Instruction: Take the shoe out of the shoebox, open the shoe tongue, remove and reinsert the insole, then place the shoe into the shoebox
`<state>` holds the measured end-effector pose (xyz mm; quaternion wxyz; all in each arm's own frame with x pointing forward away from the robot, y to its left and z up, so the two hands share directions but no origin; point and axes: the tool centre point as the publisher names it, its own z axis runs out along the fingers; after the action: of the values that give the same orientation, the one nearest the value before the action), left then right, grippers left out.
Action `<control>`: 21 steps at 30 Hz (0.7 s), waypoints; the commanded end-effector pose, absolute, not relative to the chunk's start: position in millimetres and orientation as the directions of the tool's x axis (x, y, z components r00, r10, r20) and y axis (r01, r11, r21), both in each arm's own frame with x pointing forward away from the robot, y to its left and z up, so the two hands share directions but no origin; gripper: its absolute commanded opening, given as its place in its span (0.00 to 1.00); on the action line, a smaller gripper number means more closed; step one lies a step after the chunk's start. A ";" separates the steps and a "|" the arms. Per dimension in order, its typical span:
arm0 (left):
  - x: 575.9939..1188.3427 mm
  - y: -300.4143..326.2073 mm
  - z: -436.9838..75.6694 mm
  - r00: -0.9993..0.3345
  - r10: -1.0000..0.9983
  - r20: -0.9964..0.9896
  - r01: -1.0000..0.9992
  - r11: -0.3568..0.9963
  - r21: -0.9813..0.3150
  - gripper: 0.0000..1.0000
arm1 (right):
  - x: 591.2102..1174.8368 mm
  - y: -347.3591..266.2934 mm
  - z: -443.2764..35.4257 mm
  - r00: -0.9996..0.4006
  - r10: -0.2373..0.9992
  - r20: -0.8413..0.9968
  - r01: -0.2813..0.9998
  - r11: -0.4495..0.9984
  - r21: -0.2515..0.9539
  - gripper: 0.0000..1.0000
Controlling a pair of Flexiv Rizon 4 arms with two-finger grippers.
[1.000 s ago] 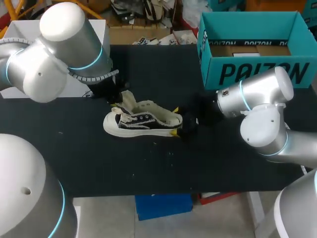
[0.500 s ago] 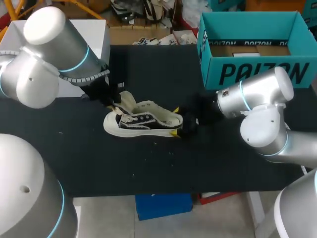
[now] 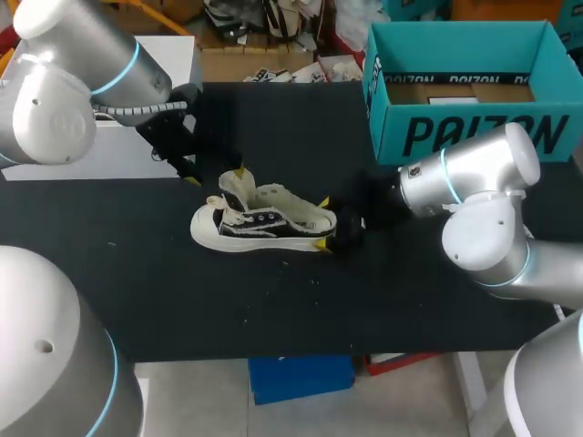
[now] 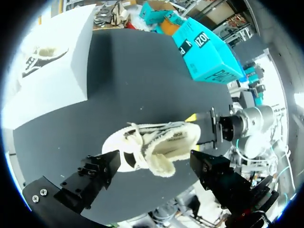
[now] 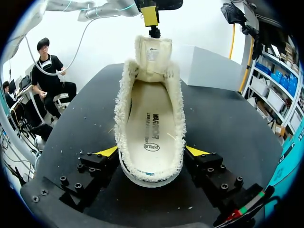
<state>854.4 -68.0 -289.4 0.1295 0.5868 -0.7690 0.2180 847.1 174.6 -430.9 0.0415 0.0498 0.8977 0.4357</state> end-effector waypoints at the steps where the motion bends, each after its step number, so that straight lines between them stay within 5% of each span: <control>1: 865.6 -84.8 -277.9 -0.586 -0.673 0.451 -0.784 0.612 -0.106 1.00 | 846.8 174.0 -431.1 -0.991 0.126 -0.031 0.054 0.615 0.786 0.00; 4: 867.9 -103.4 -270.6 -0.728 -0.539 0.425 -0.620 0.781 -0.073 1.00 | 846.8 174.0 -431.1 -0.991 0.126 -0.031 0.054 0.615 0.786 0.00; 5: 869.5 -110.3 -269.2 -0.760 -0.501 0.413 -0.574 0.816 -0.065 0.87 | 846.8 174.0 -431.1 -0.991 0.126 -0.031 0.054 0.615 0.786 0.00; 7: 875.0 -126.1 -267.9 -0.804 -0.434 0.406 -0.496 0.866 -0.057 0.09 | 846.8 174.0 -431.1 -0.991 0.126 -0.031 0.054 0.615 0.786 0.00; 8: 876.7 -132.1 -267.8 -0.826 -0.391 0.405 -0.446 0.894 -0.046 0.00 | 846.8 174.0 -431.1 -0.991 0.126 -0.031 0.054 0.615 0.786 0.00; 16: 876.1 -148.6 -273.4 -0.890 -0.044 0.453 -0.033 0.999 0.031 0.00 | 846.8 174.0 -431.1 -0.991 0.126 -0.031 0.054 0.615 0.786 0.00; 21: 876.1 -148.6 -273.4 -0.890 -0.044 0.453 -0.033 0.999 0.031 0.00 | 846.8 174.0 -431.1 -0.991 0.126 -0.031 0.054 0.615 0.786 0.00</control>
<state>866.5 -146.0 -273.0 0.1705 0.2989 -0.9239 0.1675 847.0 174.6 -430.9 0.0415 0.0498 0.8977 0.4358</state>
